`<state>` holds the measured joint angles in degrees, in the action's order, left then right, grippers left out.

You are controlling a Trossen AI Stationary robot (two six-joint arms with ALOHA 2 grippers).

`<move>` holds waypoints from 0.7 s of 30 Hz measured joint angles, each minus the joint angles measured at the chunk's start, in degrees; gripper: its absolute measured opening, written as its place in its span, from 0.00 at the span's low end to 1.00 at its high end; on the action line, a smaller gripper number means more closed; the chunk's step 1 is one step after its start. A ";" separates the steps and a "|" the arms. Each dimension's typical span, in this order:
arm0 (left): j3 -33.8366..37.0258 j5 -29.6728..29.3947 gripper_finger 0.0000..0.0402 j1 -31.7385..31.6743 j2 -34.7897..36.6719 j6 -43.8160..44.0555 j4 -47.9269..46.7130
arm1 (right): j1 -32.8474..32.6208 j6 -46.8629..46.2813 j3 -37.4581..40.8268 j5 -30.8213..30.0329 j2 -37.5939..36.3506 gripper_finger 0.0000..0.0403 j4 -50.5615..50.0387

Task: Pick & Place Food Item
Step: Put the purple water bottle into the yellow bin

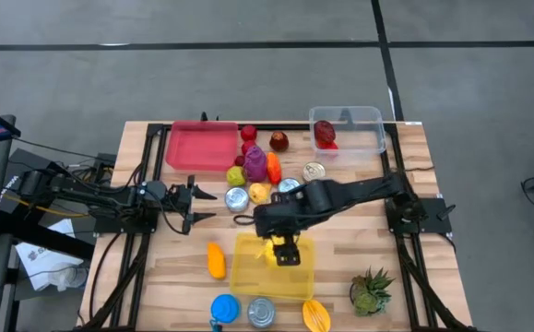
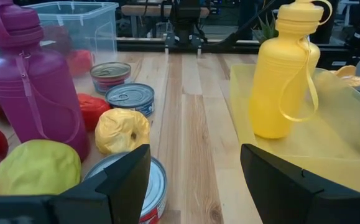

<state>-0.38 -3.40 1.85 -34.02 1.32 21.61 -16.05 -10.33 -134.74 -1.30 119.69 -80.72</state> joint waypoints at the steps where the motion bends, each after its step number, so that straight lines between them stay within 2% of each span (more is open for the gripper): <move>1: 0.02 0.00 0.61 0.00 0.00 0.00 0.00 | 0.00 0.99 0.00 -0.80 -1.01 0.78 2.44; 8: 0.00 0.02 0.61 0.00 -1.04 0.00 0.95 | 0.11 13.10 -0.13 -6.68 -7.89 0.78 21.46; 13: 0.00 0.20 0.61 0.00 -1.66 0.02 0.86 | 1.71 23.01 -0.07 -5.91 -8.75 0.78 35.90; 17: 0.01 0.16 0.61 0.00 -2.12 0.02 1.42 | 4.13 28.62 2.23 -0.48 -8.85 0.78 50.20; 21: 0.02 0.15 0.61 0.00 -2.12 0.02 1.55 | 7.02 31.93 9.08 7.69 -8.78 0.78 70.85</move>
<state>-0.36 -3.25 1.85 -36.14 1.34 23.16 -9.03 21.60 -125.66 6.39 110.91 -9.87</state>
